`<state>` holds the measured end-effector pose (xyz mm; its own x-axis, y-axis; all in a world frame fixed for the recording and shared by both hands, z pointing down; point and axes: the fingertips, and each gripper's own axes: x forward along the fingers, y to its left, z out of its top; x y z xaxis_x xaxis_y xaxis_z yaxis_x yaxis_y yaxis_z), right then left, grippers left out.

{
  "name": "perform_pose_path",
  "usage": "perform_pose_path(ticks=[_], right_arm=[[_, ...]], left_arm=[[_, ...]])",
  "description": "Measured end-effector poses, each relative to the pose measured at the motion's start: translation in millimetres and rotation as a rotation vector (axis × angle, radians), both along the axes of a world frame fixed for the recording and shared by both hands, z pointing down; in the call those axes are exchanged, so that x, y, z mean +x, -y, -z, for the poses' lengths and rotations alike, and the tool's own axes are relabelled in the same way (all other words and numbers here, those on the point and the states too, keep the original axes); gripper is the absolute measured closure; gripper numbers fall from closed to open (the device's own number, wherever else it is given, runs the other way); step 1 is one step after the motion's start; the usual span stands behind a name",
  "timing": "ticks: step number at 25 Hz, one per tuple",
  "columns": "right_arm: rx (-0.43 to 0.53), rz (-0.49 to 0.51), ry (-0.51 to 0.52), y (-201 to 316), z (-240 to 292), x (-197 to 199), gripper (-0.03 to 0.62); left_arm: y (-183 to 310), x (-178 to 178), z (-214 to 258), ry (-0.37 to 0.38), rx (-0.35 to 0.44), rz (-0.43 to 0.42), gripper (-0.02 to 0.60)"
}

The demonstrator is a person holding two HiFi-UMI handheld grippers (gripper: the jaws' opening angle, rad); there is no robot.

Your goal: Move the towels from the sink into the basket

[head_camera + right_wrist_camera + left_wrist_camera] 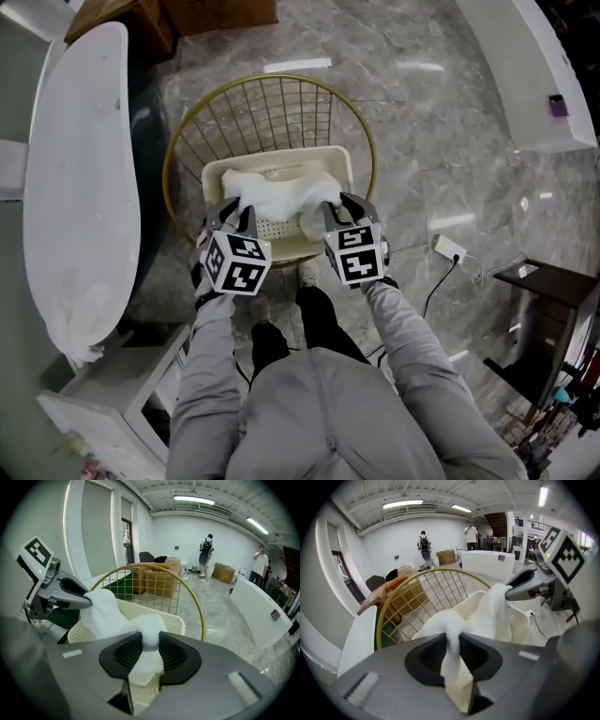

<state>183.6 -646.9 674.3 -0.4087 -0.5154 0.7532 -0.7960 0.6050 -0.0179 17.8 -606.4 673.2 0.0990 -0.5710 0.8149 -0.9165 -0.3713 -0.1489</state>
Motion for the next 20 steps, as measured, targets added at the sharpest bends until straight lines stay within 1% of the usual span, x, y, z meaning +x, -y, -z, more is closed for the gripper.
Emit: perform_pose_path(ticks=[3, 7, 9, 15, 20], right_arm=[[-0.036, 0.012, -0.019, -5.3, -10.9, 3.5, 0.484], [-0.052, 0.009, -0.028, -8.9, -17.6, 3.5, 0.457], [-0.046, 0.000, -0.024, -8.7, -16.4, 3.4, 0.457], [-0.022, -0.005, -0.012, -6.3, -6.8, -1.2, 0.457], [0.018, -0.012, 0.012, -4.8, 9.1, -4.7, 0.457]], left_arm=[[-5.2, 1.1, -10.2, -0.023, -0.043, 0.009, 0.466], [-7.4, -6.2, -15.3, -0.018, -0.056, 0.026, 0.421], [-8.0, -8.0, -15.3, -0.021, -0.056, 0.032, 0.400], [-6.9, -10.7, -8.2, -0.020, -0.041, 0.033, 0.400], [-7.5, -15.3, 8.1, -0.009, -0.012, 0.049, 0.400]])
